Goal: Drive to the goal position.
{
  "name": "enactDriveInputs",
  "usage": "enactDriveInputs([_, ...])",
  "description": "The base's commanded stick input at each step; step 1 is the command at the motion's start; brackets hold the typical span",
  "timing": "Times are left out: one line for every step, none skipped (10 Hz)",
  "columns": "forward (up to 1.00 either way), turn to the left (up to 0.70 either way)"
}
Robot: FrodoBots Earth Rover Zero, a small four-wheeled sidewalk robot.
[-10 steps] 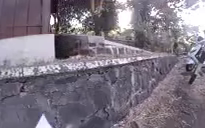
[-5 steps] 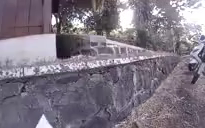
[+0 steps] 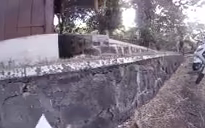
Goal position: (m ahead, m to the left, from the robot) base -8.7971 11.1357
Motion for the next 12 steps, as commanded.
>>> enactDriveInputs([0.00,0.70])
enactDriveInputs([0.00,0.70])
enactDriveInputs([0.00,0.70])
enactDriveInputs([0.00,0.70])
enactDriveInputs([0.00,0.70])
enactDriveInputs([0.00,0.70])
enactDriveInputs([0.00,0.70])
enactDriveInputs([0.00,0.70])
enactDriveInputs([0.00,0.70])
enactDriveInputs([0.00,0.70])
enactDriveInputs([0.00,0.70])
enactDriveInputs([0.00,0.70])
